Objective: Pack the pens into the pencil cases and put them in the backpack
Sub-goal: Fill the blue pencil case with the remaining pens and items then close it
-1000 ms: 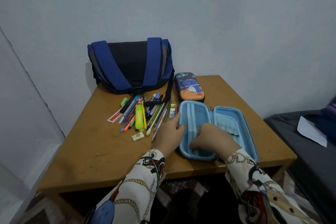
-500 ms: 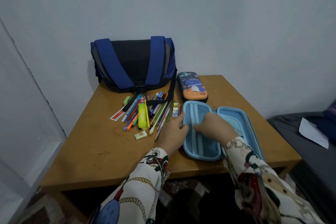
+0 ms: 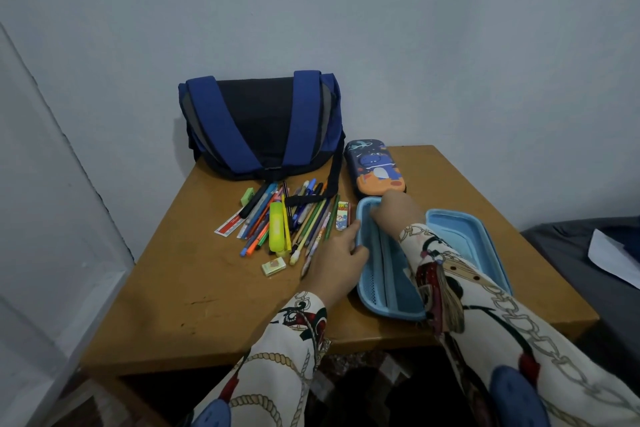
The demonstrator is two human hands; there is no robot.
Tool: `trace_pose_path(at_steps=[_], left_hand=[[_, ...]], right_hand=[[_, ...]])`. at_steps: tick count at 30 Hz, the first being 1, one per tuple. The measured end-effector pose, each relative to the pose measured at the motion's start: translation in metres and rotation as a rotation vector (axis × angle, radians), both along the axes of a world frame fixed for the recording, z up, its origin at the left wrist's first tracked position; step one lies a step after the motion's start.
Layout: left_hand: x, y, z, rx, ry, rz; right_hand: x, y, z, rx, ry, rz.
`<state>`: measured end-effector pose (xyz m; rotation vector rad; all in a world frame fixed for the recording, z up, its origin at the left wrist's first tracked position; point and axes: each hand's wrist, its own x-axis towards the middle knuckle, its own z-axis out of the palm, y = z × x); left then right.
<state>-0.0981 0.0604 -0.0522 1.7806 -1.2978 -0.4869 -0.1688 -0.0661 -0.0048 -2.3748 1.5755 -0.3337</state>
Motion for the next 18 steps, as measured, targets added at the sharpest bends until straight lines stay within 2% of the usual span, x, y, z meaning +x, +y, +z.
trace_pose_path(at_steps=[5,11,15,18], left_hand=[[0.000,-0.001,0.000,0.003,0.014,-0.005],[-0.001,0.000,0.001,0.030,-0.021,-0.016],[-0.003,0.000,0.004,0.093,-0.156,-0.019],[-0.006,0.000,0.006,0.136,-0.242,0.007]], right_hand=[[0.001,-0.008,-0.011,-0.098,-0.021,-0.004],[-0.033,0.005,-0.003,-0.023,-0.078,0.008],[-0.061,0.037,-0.004,0.042,0.002,0.024],[-0.068,0.054,-0.010,-0.064,0.076,0.015]])
